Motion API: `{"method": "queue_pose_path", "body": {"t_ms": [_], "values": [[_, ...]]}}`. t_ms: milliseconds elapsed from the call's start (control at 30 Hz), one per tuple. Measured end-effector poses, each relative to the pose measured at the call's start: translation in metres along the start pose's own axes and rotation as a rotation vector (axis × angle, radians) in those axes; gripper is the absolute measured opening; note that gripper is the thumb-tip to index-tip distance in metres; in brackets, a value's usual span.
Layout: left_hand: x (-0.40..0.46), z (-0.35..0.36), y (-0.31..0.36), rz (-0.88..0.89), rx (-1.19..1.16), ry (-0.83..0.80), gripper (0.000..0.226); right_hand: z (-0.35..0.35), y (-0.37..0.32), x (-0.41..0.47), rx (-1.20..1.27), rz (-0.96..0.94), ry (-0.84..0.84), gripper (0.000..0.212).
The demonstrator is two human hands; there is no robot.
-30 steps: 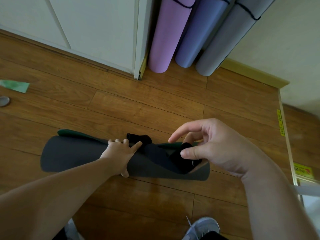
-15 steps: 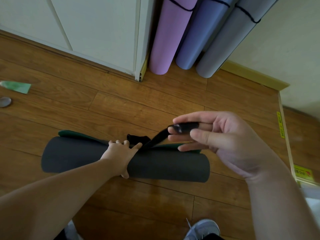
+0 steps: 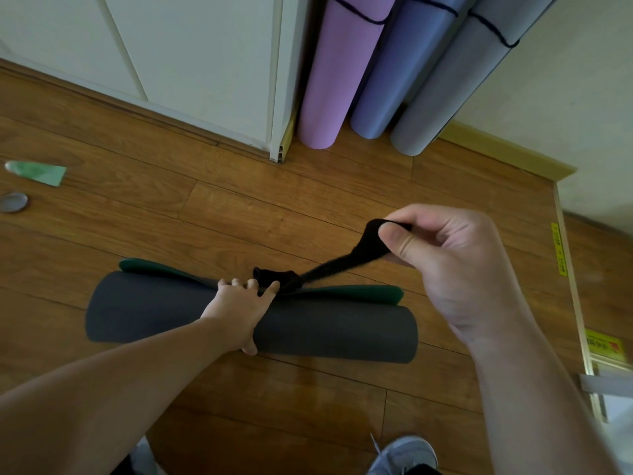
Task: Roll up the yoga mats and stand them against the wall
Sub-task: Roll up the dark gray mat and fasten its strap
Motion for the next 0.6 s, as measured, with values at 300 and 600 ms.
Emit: {"method": "queue_pose_path", "body": {"t_ms": [300, 600], "values": [[-0.006, 0.004, -0.004, -0.012, -0.073, 0.078, 0.157, 0.002, -0.024, -0.010, 0.322, 0.018, -0.062, 0.013], [-0.004, 0.008, -0.007, 0.013, -0.102, 0.045, 0.133, -0.005, -0.045, -0.025, 0.431, 0.043, -0.245, 0.019]]}}
Point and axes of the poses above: each hand's wrist, its own x-axis towards the middle knuckle, its own z-axis out of the palm, y = z × x, the point moved 1 cm from there along x, towards the middle knuckle, and after that the axes turned 1 degree about -y, right-handed, at the moved point
